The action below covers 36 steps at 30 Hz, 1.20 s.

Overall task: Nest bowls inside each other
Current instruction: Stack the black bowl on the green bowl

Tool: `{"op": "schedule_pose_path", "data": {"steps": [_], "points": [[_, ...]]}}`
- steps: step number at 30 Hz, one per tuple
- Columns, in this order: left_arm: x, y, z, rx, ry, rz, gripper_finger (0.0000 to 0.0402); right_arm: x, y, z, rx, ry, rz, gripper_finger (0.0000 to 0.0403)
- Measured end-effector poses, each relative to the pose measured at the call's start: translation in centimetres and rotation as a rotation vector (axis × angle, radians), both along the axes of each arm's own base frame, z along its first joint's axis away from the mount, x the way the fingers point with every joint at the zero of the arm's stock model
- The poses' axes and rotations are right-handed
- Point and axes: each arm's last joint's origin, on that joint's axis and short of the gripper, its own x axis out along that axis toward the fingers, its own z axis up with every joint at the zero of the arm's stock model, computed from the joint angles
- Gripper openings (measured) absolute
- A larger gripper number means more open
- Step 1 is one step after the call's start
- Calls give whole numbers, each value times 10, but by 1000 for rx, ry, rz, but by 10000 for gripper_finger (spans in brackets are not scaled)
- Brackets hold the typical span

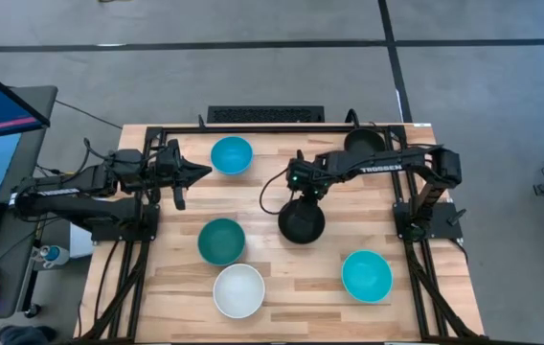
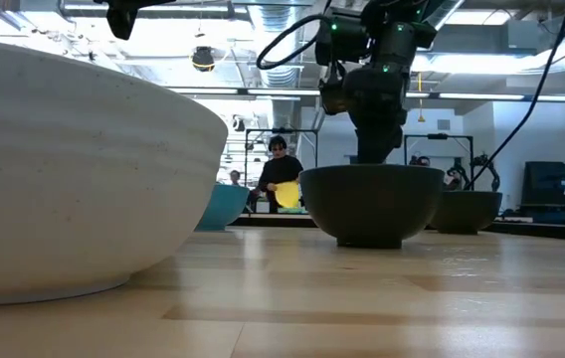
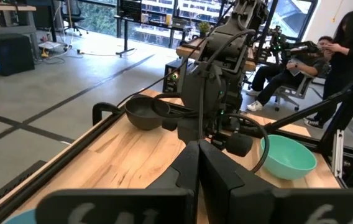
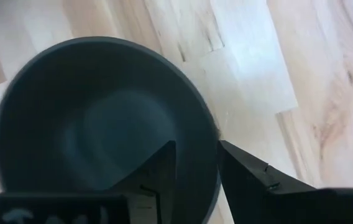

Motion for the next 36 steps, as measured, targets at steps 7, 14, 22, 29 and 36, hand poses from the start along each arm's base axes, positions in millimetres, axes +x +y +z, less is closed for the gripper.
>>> {"op": "schedule_pose_path", "data": {"steps": [7,14,22,29,36], "points": [[0,0,0,0,-4,0,0,9,1,-30,18,89,14,141],[0,0,0,15,4,-2,0,17,9,-20,6,60,39,141],[0,0,0,37,14,-2,0,24,2,5,-57,-28,54,141],[0,0,-2,44,32,0,0,26,12,0,-33,-12,92,141],[0,0,-3,40,46,-1,0,24,22,-1,-25,22,115,141]]}}
